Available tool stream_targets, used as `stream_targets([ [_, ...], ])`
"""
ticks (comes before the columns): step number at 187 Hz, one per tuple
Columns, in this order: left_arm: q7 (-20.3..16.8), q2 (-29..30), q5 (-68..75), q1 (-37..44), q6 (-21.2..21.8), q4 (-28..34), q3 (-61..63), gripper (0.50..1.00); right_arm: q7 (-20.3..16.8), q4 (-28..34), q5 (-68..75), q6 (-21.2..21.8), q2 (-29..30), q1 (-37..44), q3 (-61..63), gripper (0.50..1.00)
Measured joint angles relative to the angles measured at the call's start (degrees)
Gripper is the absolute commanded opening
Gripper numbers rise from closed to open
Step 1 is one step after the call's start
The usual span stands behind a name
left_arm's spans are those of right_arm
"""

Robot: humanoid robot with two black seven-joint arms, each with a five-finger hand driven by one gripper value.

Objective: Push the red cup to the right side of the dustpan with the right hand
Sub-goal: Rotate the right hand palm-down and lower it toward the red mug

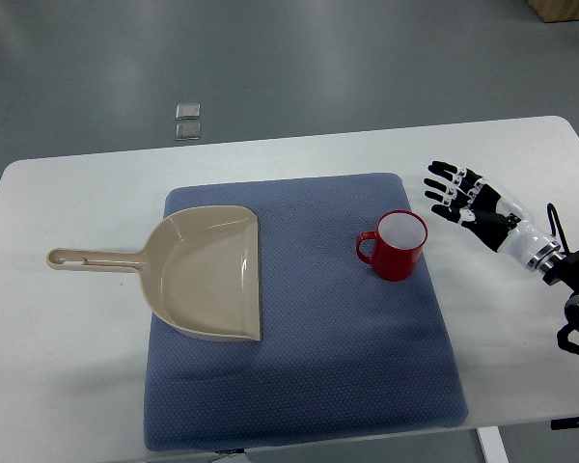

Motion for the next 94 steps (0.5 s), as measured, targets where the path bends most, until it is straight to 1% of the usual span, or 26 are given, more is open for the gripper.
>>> stream_targets([
  [49,0.0,0.0,0.0,0.0,0.0,0.0,0.0,1.0,0.0,2.3,-0.1,0.0,-0.1,-0.8,0.0,0.924],
  [94,0.0,0.0,0.0,0.0,0.0,0.0,0.0,1.0,0.0,2.7,-0.1,0.0,-1.7,-1.6,0.1,0.924],
])
